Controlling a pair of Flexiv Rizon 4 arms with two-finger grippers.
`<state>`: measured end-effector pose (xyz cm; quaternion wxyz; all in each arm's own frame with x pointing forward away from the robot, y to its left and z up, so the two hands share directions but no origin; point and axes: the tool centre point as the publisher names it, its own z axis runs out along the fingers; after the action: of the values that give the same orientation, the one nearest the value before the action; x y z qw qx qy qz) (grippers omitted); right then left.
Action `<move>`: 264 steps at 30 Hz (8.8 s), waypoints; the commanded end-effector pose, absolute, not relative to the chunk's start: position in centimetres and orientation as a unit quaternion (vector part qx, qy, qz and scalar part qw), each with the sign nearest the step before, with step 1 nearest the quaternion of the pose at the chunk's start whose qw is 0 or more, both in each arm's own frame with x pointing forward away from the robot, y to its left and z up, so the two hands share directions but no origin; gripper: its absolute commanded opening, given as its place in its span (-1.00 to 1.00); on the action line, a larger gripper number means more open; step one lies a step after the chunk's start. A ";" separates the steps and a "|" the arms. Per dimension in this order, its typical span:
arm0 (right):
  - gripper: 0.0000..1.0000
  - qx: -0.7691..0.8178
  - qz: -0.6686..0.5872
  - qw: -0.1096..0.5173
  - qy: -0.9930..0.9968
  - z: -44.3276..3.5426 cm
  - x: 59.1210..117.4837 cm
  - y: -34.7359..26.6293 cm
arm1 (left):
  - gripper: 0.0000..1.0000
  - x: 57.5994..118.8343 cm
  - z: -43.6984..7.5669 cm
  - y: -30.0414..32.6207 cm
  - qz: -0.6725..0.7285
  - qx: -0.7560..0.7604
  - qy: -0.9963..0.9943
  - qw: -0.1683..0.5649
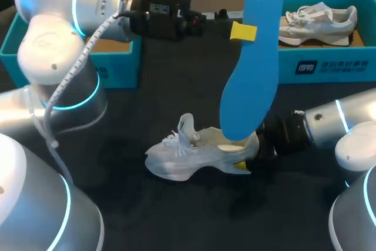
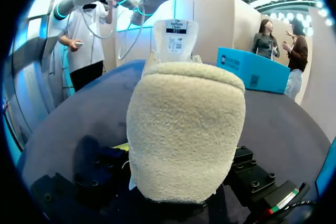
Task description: Take the shoe out of the shoebox, open the shoe tongue, remove and reinsert the insole, then place the shoe into the shoebox
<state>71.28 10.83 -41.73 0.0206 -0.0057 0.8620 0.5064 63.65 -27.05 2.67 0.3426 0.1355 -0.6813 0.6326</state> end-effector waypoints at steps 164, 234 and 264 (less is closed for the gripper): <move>1.00 0.071 0.088 0.046 0.993 -30.5 69.4 11.1 | -1.00 55.0 8.2 -21.9 0.631 0.170 -0.615 0.441; 1.00 0.052 0.049 -0.009 0.997 -34.1 70.3 12.0 | -1.00 55.0 8.2 -21.9 0.631 0.170 -0.615 0.441; 1.00 0.027 0.049 -0.007 0.998 -38.2 76.1 13.9 | -1.00 55.0 8.2 -21.9 0.631 0.170 -0.615 0.441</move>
<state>75.36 12.97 -36.28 -0.0002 0.0278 0.9983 0.0506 55.08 -21.96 8.25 0.4413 0.1699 -0.6150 0.6310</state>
